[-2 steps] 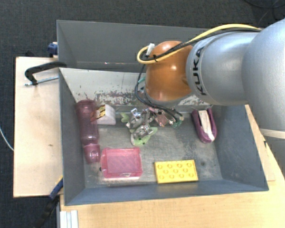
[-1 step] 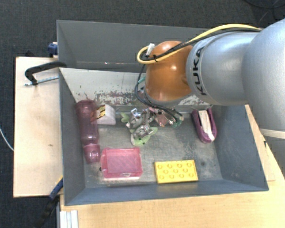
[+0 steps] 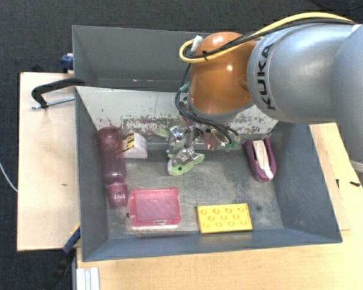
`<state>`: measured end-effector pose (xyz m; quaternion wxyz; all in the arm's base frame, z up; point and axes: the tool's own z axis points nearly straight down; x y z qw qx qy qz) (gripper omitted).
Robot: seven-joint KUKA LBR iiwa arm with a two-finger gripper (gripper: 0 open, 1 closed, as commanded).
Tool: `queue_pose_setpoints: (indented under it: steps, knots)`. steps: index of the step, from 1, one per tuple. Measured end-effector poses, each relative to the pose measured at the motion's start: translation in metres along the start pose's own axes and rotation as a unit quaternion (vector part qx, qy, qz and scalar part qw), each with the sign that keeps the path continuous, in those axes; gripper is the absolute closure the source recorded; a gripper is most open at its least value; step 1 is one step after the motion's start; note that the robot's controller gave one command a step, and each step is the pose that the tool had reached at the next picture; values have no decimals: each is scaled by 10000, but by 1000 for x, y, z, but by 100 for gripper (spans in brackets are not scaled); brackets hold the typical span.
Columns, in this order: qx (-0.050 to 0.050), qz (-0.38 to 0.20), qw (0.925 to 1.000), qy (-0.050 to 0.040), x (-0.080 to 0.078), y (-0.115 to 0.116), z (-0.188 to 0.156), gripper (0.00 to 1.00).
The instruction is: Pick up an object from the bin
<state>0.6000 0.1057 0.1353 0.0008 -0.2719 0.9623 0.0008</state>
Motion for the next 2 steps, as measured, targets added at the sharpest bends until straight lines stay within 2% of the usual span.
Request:
queue_pose_setpoints:
  steps: [1,2]
  knots:
    - [20,-49,10000,-51,-5,1,-37,100]
    - [3,-67,10000,-7,-5,6,-81,100]
